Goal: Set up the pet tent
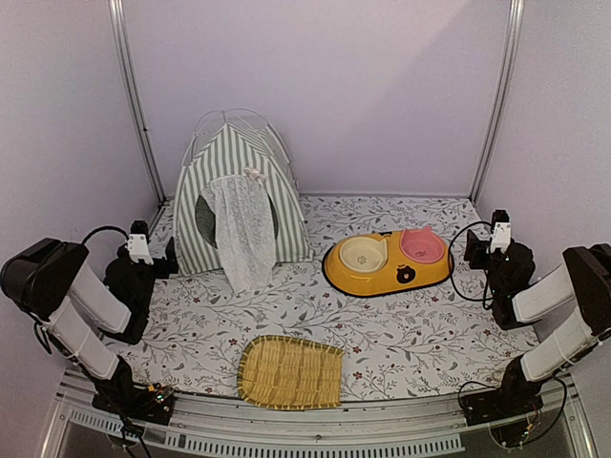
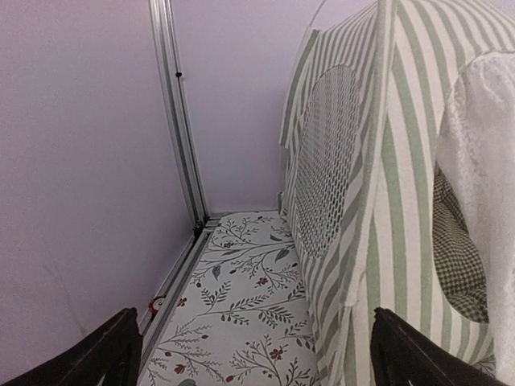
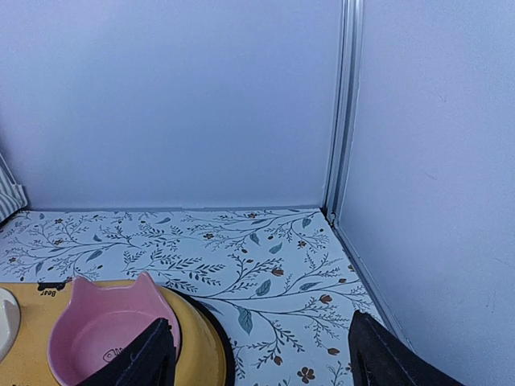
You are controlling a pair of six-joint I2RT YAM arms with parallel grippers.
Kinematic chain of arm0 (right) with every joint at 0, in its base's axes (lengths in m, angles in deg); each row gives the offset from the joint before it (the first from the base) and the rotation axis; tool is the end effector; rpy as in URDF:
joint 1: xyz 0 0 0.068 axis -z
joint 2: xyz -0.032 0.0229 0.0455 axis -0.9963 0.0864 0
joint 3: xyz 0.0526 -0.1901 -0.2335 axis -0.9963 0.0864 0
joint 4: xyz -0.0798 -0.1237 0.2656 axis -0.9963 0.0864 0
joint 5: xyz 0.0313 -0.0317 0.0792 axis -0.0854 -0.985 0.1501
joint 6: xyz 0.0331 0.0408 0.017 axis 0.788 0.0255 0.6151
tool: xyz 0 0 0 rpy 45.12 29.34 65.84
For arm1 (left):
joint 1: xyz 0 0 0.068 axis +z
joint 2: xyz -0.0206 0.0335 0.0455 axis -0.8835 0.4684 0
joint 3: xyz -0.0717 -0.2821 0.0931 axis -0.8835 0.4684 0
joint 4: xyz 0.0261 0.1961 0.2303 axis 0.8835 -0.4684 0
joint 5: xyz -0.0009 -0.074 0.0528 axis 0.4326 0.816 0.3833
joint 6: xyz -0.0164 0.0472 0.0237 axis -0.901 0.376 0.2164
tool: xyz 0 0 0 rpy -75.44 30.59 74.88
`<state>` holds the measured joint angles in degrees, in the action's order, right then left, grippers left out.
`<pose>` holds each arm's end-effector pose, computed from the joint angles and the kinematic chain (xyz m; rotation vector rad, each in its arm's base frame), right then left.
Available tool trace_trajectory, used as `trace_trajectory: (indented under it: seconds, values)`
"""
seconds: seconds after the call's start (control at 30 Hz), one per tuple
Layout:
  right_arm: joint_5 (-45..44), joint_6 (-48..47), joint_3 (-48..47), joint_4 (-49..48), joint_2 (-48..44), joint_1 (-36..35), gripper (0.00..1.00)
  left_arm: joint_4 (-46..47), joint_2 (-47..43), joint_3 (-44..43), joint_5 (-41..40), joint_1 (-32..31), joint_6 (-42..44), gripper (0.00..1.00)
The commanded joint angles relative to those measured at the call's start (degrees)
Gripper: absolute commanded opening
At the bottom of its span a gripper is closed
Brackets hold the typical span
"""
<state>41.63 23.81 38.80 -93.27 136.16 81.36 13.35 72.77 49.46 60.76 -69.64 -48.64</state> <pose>0.2555 0.0098 0.1562 0.0347 1.5776 -0.1355 0.2303 -0.0203 0.1385 -0.0428 1.5114 0.1828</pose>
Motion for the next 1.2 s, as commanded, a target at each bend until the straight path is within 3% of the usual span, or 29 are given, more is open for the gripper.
trace_trajectory:
  seconds: [0.0, 1.17]
  values:
    - [0.6, 0.8, -1.3, 0.7, 0.7, 0.4, 0.99, 1.0, -0.7, -0.7, 0.5, 0.8, 0.5, 0.99]
    - [1.7, 1.1, -2.0, 1.9, 0.8, 1.0, 0.99, 1.1, -0.7, -0.6, 0.5, 0.7, 0.5, 1.00]
